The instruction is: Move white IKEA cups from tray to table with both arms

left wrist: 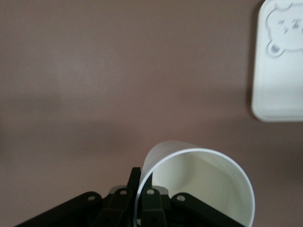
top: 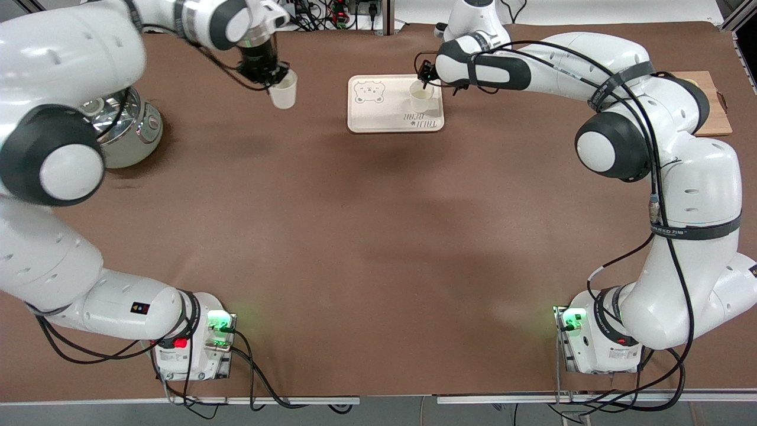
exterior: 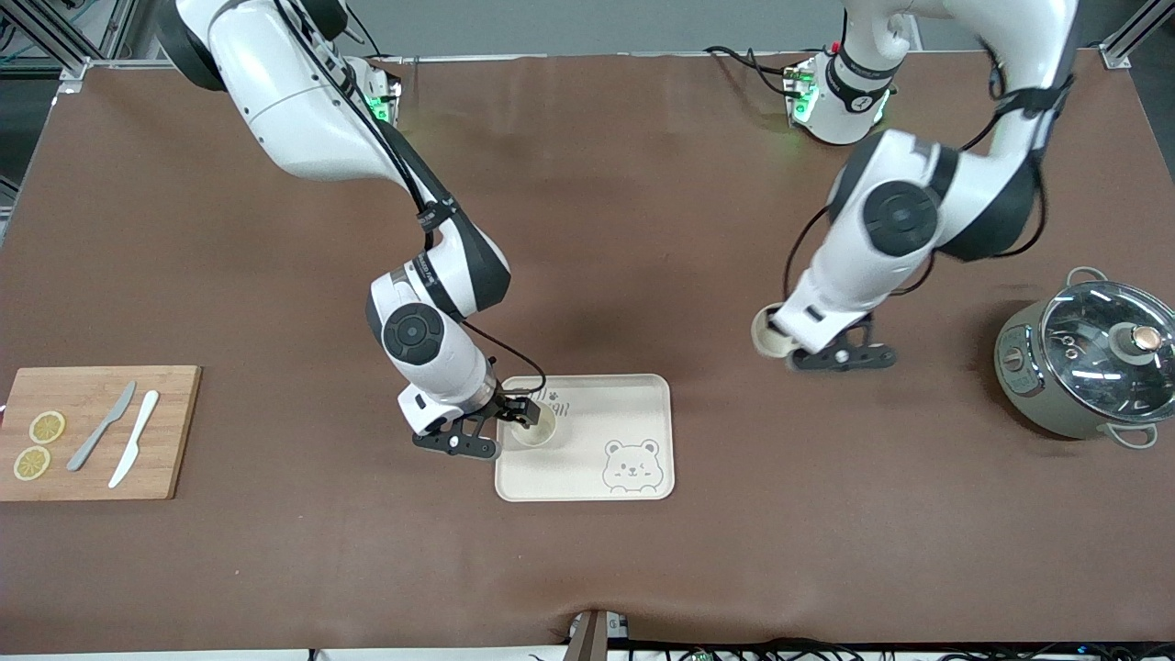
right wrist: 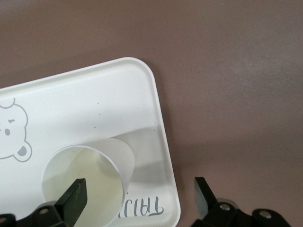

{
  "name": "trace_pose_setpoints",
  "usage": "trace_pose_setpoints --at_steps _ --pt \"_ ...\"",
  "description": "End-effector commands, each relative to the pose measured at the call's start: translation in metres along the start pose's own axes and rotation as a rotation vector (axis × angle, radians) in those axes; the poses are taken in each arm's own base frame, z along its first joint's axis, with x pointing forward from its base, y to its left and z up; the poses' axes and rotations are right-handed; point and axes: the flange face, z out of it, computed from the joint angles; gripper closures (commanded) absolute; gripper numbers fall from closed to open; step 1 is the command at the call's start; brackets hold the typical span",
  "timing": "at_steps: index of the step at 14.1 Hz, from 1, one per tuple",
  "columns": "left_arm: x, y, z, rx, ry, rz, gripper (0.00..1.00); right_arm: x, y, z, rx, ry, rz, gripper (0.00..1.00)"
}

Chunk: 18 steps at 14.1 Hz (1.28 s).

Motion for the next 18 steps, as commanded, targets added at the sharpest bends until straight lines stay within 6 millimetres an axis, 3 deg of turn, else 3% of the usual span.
trace_pose_setpoints --at_steps 1,3,6,8,11,18 --pt "-0.047 -0.070 -0.006 -0.078 0.022 0.089 1.00 0.004 0.000 0.024 -0.002 0.036 0.001 0.00" --pt "-0.062 -0.104 0.008 -0.099 0.055 0.127 1.00 0.005 0.004 0.031 -0.023 0.053 -0.017 0.00" --pt "-0.077 -0.110 0.068 -0.085 0.150 0.130 1.00 0.005 0.001 0.027 -0.020 0.052 -0.016 0.00" --pt "-0.082 -0.110 0.096 -0.082 0.173 0.134 1.00 0.005 0.000 0.026 -0.019 0.056 0.002 0.00" --pt "-0.084 -0.112 0.122 -0.090 0.125 0.134 1.00 -0.004 -0.013 0.025 -0.012 0.059 0.010 0.00" --pt "-0.078 -0.114 0.172 -0.109 0.108 0.110 1.00 -0.004 -0.013 0.026 -0.011 0.061 0.007 0.00"
